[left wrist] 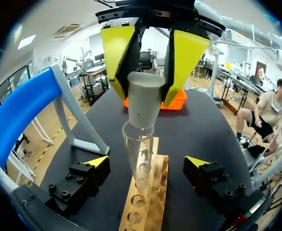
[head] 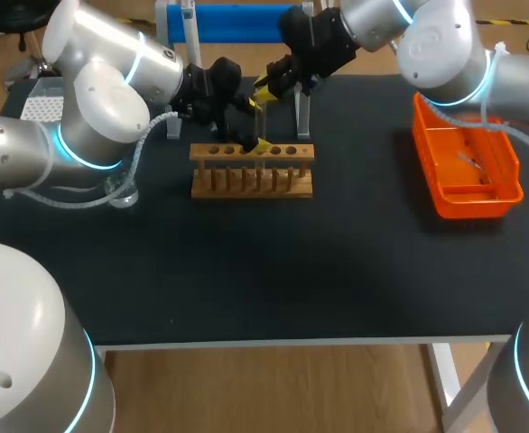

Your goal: Invert the test tube, pick up the pipette, mount the tip to pipette, aspirate from beaker and dispense into the tube, eject the tip, return the pipette, and cap with the stopper.

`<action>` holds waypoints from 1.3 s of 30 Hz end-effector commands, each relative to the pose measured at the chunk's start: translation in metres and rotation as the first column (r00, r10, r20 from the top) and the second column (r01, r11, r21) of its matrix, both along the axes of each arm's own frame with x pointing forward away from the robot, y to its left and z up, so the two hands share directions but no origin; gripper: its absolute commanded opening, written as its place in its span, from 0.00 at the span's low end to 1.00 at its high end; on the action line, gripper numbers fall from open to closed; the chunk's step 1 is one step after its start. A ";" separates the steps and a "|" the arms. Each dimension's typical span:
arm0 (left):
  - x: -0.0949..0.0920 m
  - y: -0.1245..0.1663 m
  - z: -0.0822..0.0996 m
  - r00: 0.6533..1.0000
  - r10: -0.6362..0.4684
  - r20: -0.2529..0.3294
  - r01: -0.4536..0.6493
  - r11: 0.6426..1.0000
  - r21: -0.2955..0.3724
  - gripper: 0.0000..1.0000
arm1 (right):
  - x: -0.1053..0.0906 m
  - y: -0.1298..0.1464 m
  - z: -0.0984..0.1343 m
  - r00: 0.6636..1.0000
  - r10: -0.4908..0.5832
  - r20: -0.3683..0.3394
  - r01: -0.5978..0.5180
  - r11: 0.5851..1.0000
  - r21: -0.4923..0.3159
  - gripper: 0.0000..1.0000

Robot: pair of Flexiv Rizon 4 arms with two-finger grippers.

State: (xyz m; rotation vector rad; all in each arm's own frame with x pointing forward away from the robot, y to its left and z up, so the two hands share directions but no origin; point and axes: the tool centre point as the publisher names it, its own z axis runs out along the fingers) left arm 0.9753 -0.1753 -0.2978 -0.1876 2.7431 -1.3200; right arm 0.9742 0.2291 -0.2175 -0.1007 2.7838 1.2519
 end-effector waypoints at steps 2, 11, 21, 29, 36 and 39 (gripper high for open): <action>0.000 0.000 0.000 1.000 0.001 0.001 -0.001 1.000 -0.001 1.00 | 0.001 0.000 -0.001 1.000 0.000 -0.005 0.000 1.000 -0.004 0.00; 0.000 0.000 0.000 1.000 0.001 0.001 -0.001 1.000 -0.001 1.00 | 0.001 0.001 -0.005 1.000 0.002 -0.011 -0.002 1.000 -0.009 0.00; 0.000 0.000 0.000 1.000 0.001 0.001 -0.001 1.000 -0.001 1.00 | 0.000 0.000 -0.012 1.000 0.003 -0.015 -0.004 1.000 -0.027 0.00; 0.000 0.000 0.000 1.000 0.001 0.001 -0.001 1.000 -0.001 1.00 | 0.001 0.001 -0.007 1.000 -0.001 -0.007 0.000 1.000 -0.016 0.00; 0.000 0.000 0.000 1.000 0.001 0.001 -0.001 1.000 -0.001 1.00 | 0.003 0.001 -0.003 1.000 -0.003 0.002 0.003 1.000 -0.005 0.00; 0.000 0.000 0.000 1.000 0.001 0.001 -0.001 1.000 -0.001 1.00 | 0.003 0.001 -0.003 1.000 -0.004 0.003 0.004 1.000 -0.003 0.00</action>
